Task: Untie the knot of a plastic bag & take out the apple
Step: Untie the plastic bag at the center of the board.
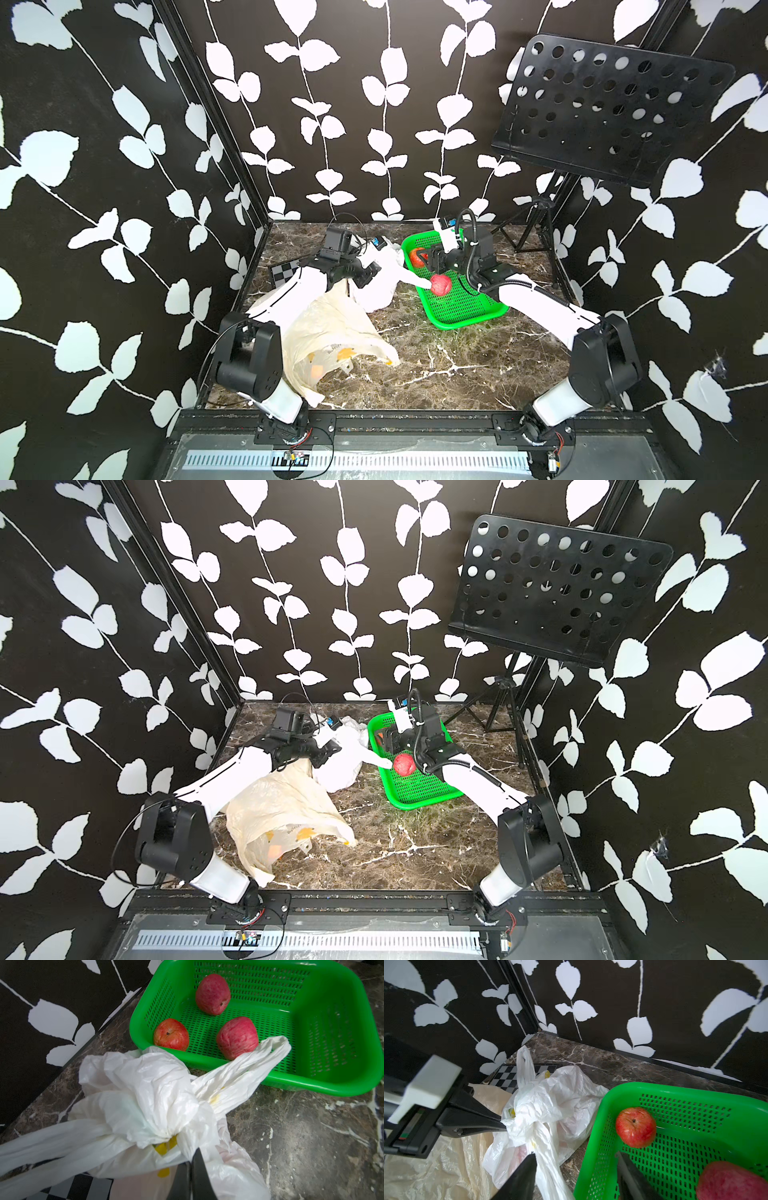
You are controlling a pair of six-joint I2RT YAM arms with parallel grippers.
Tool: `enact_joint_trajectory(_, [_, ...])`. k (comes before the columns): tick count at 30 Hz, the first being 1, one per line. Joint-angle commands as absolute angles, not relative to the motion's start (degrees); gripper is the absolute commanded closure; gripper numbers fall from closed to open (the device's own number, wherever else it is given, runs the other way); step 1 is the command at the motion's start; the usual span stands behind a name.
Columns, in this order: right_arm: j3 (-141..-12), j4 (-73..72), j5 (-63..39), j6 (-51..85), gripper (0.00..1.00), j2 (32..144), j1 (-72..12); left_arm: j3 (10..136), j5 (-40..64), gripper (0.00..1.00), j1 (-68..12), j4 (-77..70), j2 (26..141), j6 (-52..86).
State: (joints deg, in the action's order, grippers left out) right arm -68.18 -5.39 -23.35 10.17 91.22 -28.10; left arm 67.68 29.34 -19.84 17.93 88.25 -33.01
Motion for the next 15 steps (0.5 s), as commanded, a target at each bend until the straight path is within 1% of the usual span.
enact_joint_trajectory(1, [-70.3, -7.7, -33.6, 5.7, 0.41, 93.8, -28.5, 65.8, 37.7, 1.0, -18.0, 18.9, 84.3, -39.6])
enact_joint_trajectory(6, [-73.0, -13.9, -36.8, 9.5, 0.38, 100.1, -28.9, 65.8, 46.3, 1.0, -15.9, 18.0, 86.0, -37.9])
enact_joint_trajectory(12, [-77.2, -14.1, -37.6, 6.3, 0.35, 106.1, -31.7, 66.9, 49.4, 1.0, -15.8, 18.7, 89.9, -36.9])
enact_joint_trajectory(14, [-78.3, -15.2, -37.7, 7.5, 0.35, 108.0, -32.0, 66.8, 50.1, 1.0, -15.8, 18.7, 90.6, -36.7])
enact_joint_trajectory(15, [-79.2, -15.9, -38.2, 8.3, 0.38, 109.2, -32.1, 66.9, 50.3, 1.0, -15.8, 18.7, 90.9, -36.6])
